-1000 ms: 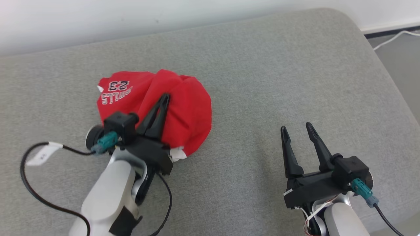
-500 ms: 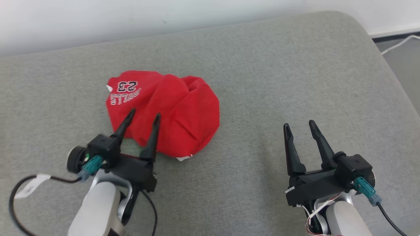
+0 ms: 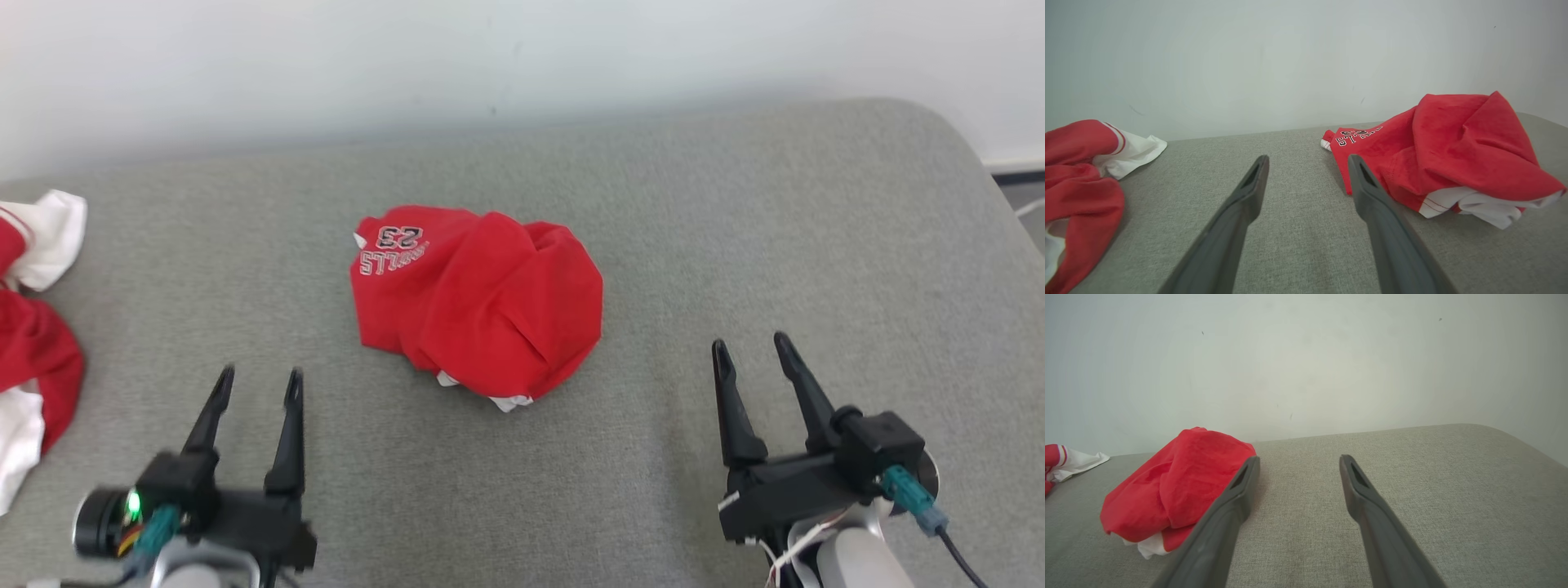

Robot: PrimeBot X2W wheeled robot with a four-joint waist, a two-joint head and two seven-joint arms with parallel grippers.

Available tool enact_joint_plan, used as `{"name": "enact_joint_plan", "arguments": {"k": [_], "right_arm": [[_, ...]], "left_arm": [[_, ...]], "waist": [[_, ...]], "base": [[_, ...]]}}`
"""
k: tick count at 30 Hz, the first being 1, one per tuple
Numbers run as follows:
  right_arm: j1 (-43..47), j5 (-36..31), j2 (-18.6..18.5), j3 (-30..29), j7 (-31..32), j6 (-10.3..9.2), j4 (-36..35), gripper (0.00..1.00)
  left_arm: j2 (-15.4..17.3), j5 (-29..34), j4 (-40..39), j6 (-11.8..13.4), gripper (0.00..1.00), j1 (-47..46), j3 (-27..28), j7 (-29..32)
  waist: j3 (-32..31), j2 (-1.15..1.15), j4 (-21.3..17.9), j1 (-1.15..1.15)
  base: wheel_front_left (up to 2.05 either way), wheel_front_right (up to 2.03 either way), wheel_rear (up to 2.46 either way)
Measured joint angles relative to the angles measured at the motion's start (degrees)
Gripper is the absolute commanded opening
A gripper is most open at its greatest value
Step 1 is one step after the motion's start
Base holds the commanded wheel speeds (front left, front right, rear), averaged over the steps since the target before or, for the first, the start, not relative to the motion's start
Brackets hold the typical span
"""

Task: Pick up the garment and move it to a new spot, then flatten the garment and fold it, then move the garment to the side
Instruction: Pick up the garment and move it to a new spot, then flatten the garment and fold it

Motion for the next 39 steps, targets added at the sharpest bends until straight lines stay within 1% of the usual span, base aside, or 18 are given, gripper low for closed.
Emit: {"name": "enact_joint_plan", "arguments": {"k": [11,15,18,22,25,30,32,39], "right_arm": [[3.5,0.0,-0.5,1.0,0.0,0.00,1.4,1.00],[4.2,0.0,-0.7,1.1,0.0,0.00,1.5,1.00],[4.7,0.1,-1.0,1.4,0.0,0.00,1.6,1.00],[5.4,0.1,-1.5,2.0,0.0,0.00,1.8,1.00],[5.2,0.1,-1.7,3.0,0.0,0.00,2.0,1.00],[2.9,-0.1,-2.0,5.7,0.0,0.00,3.0,1.00],[1.5,-0.6,-2.1,6.9,0.0,0.00,4.3,1.00],[-4.0,-4.5,-2.9,10.8,0.0,0.00,11.6,1.00]], "left_arm": [[-0.9,0.8,-3.0,2.0,1.00,11.1,5.9,0.0],[-1.5,0.8,-4.7,2.6,1.00,13.5,7.4,0.0],[-1.9,0.4,-5.2,2.5,1.00,15.2,9.0,0.0],[-2.8,0.6,-6.2,2.5,1.00,16.7,9.1,0.0],[-3.1,0.7,-6.1,1.6,1.00,16.8,9.0,0.0],[-3.6,0.8,-6.2,1.1,1.00,16.0,8.4,0.0],[-3.6,1.0,-6.2,0.6,1.00,15.7,8.1,0.0],[-3.9,0.7,-6.4,0.1,1.00,15.7,7.1,0.0]], "waist": [[-4.9,0.00,1.7,0.00],[-5.6,0.00,2.2,-0.01],[-5.8,0.01,3.0,0.00],[-5.8,0.00,4.3,-0.01],[-5.5,0.00,5.5,0.00],[-5.0,0.00,7.9,0.00],[-4.7,0.00,9.0,0.00],[-3.5,0.01,12.9,0.01]], "base": [[0.00,0.00,0.00],[0.00,0.00,0.00],[0.00,0.00,0.00],[0.00,0.00,0.00],[0.00,0.00,0.00],[0.00,0.00,0.00],[0.00,0.00,0.00],[0.00,0.00,0.00]]}}
